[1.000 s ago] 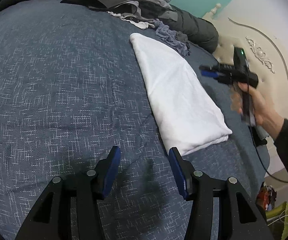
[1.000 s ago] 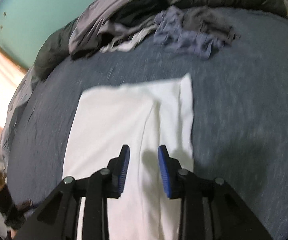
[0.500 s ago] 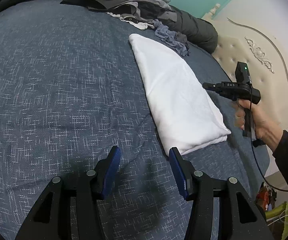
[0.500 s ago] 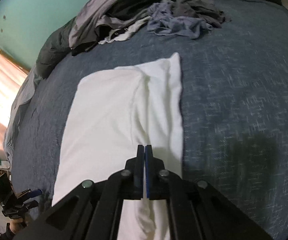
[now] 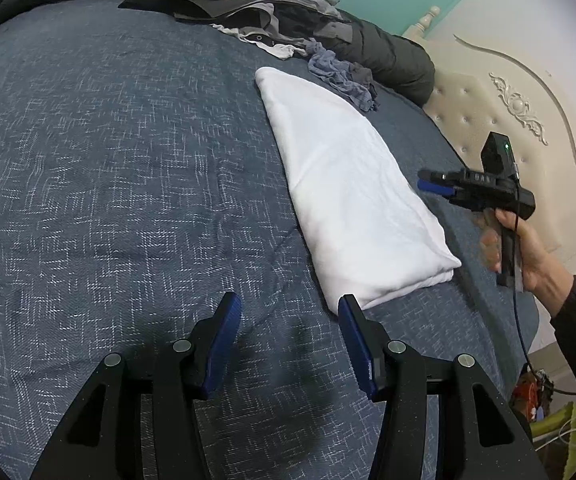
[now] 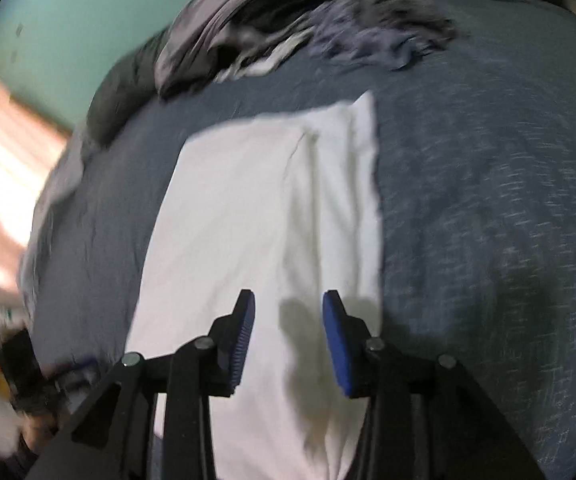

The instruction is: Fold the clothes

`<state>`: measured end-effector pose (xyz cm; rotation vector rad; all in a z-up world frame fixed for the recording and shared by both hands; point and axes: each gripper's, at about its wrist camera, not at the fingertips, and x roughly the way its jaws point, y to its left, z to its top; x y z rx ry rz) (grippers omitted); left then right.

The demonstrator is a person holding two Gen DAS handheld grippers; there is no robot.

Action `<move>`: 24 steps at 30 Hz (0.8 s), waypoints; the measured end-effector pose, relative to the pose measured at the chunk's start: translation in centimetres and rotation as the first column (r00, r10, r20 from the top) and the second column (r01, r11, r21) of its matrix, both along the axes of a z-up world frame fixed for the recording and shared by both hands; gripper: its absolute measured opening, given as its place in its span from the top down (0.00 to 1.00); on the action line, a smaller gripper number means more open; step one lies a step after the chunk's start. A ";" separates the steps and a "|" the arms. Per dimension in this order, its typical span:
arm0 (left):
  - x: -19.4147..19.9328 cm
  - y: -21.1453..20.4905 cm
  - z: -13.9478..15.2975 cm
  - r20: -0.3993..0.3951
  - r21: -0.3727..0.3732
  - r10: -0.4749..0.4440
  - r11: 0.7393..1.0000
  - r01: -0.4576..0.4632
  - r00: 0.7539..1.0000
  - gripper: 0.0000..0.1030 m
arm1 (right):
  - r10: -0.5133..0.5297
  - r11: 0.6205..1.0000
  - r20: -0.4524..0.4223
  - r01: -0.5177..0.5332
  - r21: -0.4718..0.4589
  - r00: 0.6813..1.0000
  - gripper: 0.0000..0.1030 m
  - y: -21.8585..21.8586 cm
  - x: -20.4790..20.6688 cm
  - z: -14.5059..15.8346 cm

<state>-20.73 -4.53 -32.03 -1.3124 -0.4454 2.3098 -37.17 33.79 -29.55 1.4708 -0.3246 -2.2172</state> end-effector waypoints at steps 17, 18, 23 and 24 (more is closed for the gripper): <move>0.2 1.1 -0.1 0.002 -0.008 -0.037 0.999 0.037 0.999 0.47 | -0.051 0.998 0.035 0.052 -0.037 0.998 0.97 1.8 2.5 -1.3; 0.2 1.1 -0.1 0.003 -0.009 -0.038 0.999 0.038 0.999 0.47 | -0.054 0.998 0.033 0.055 -0.028 0.998 0.97 1.8 2.7 -1.2; 0.1 1.8 0.2 0.012 -0.012 -0.052 0.999 0.052 0.999 0.47 | -0.068 0.998 0.022 0.068 0.017 0.997 0.96 1.9 3.6 -0.5; 0.0 2.0 0.5 0.011 -0.011 -0.060 0.998 0.060 0.998 0.47 | -0.071 0.997 0.019 0.071 0.025 0.997 0.96 1.9 3.9 -0.3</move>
